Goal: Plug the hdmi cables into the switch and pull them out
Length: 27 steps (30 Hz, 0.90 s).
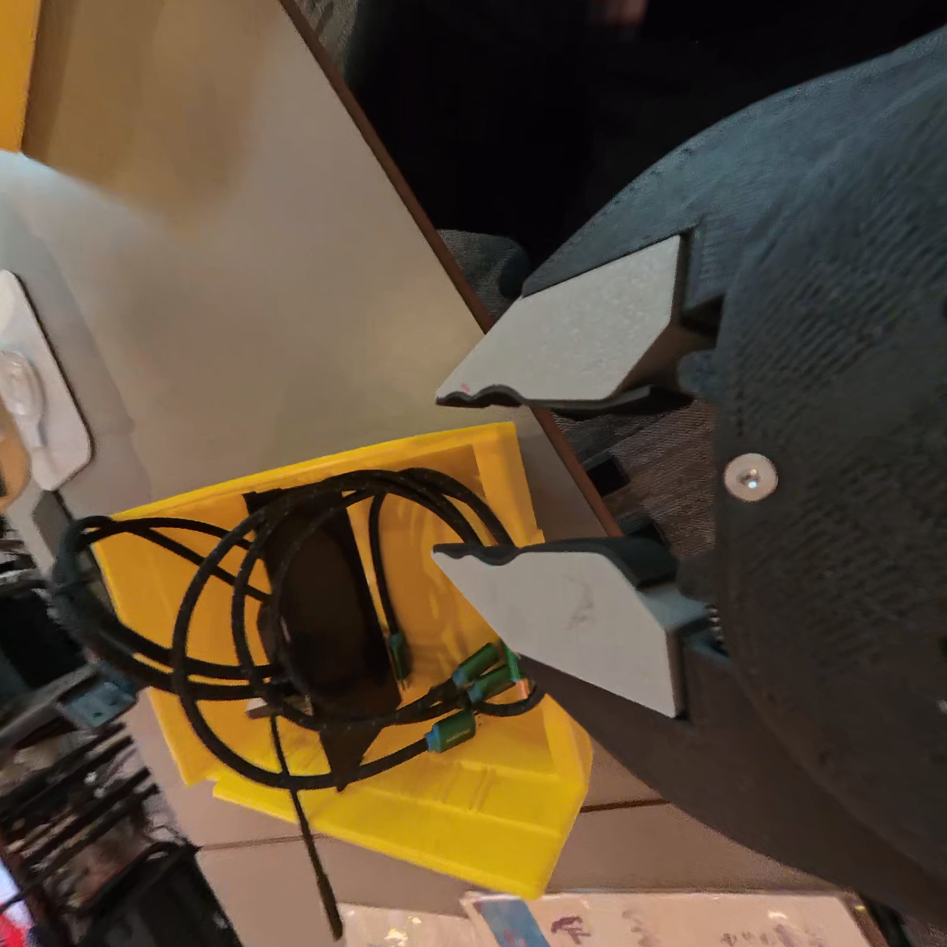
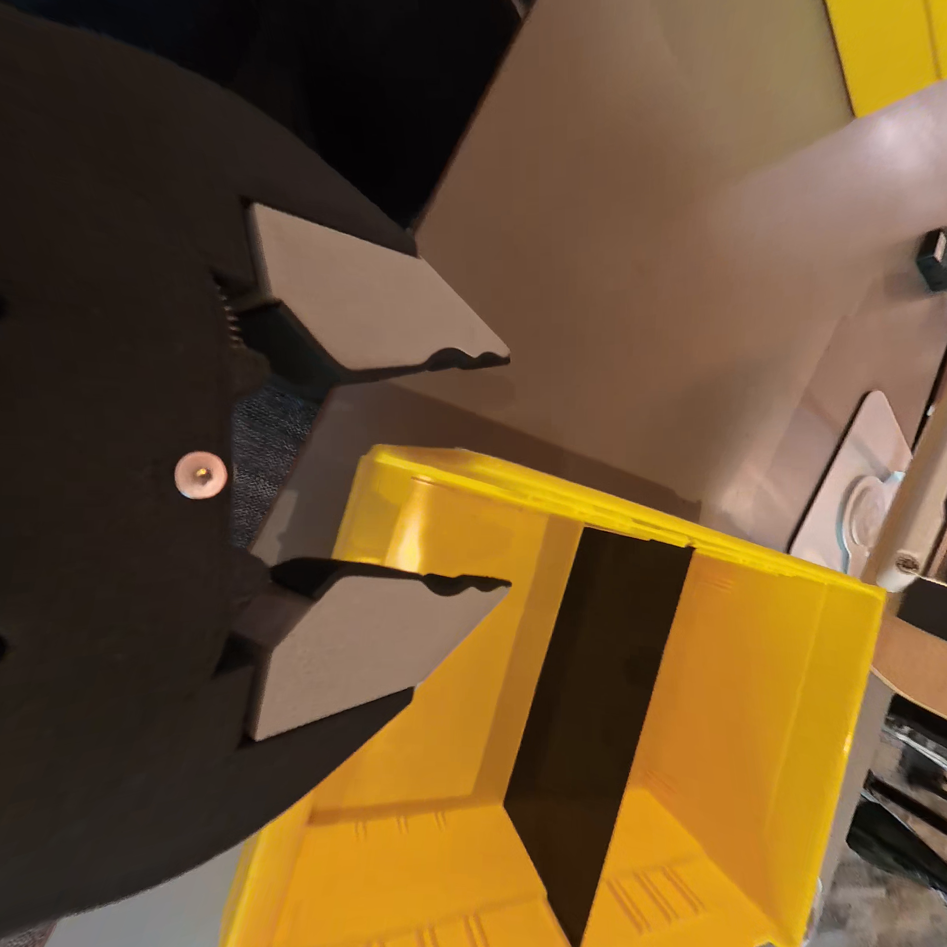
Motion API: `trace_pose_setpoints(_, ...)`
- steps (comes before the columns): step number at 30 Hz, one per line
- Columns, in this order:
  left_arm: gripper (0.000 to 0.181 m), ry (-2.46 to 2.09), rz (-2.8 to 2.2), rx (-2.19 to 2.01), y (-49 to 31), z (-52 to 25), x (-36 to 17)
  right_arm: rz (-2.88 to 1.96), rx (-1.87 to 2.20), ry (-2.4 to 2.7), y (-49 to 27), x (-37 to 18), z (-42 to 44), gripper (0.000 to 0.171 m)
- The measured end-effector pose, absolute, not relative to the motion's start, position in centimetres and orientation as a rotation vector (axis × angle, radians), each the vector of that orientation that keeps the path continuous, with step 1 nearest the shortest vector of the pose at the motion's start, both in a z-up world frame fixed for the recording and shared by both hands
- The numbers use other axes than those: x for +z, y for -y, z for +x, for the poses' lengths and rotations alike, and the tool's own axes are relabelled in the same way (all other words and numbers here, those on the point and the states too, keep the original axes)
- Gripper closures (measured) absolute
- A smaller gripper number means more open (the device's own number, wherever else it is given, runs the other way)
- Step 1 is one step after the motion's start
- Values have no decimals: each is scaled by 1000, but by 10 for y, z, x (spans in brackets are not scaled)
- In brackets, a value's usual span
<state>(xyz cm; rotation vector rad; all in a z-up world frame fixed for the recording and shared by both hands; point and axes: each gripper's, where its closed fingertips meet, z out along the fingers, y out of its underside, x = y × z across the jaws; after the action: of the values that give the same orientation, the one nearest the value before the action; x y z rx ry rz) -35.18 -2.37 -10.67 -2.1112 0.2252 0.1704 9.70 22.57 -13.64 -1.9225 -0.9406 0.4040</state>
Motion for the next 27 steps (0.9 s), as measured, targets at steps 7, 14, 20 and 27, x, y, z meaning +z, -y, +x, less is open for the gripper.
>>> trace_pose_setpoints(7,159,-196,-2184,206,-23,-346,-153,-1931,485,1000,-227,-147,69,108)
trace_pose_setpoints(14,178,-167,-2098,367,-26,-356,-124,-1945,516,988,-217,-144,40,141)
trace_pose_setpoints(20,178,-143,-2094,329,-19,-356,-114,-1915,524,1051,-192,-144,-19,145)
trace_pose_setpoints(27,177,-140,-2126,294,-25,-350,-126,-1889,364,989,-208,-144,-12,167)
